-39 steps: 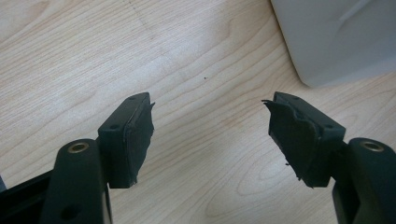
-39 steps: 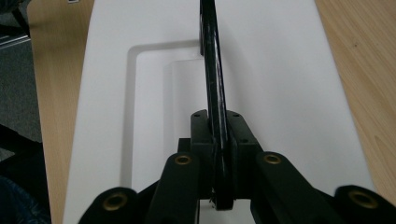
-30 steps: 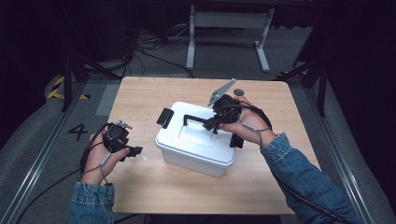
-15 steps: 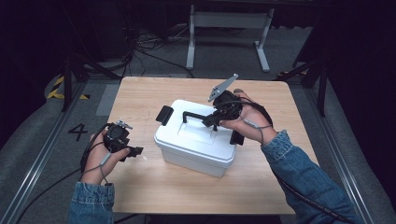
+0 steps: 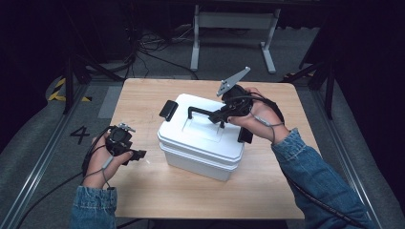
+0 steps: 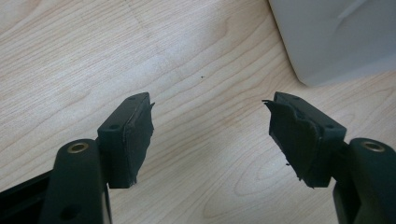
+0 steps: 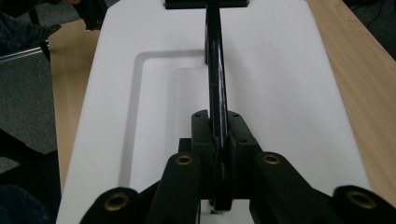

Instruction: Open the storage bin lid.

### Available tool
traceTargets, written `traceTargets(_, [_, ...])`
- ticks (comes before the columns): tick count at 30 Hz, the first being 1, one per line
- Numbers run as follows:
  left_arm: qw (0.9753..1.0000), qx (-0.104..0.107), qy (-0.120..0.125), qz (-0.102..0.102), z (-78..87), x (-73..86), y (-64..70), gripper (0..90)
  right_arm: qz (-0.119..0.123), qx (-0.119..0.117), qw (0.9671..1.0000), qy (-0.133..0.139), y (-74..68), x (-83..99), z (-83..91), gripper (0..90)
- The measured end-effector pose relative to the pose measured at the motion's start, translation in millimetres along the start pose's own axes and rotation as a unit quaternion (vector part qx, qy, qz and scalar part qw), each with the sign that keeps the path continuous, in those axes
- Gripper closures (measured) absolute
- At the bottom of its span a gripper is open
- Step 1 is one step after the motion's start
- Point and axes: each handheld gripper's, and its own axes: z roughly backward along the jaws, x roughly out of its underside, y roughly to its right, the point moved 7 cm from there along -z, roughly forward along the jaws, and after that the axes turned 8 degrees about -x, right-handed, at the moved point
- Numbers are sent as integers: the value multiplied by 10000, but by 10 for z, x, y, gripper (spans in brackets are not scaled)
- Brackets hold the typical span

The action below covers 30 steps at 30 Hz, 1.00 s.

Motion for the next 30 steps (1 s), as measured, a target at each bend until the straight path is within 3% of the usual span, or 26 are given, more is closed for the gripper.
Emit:
traceTargets(18, [10000,20,-28,-30,-7,0,5,310,-17,121,9998,183,16,-74,245,844])
traceTargets(30, [10000,49,-64,-51,-30,-9,18,302,-285,375,9986,259,199,85,454,844])
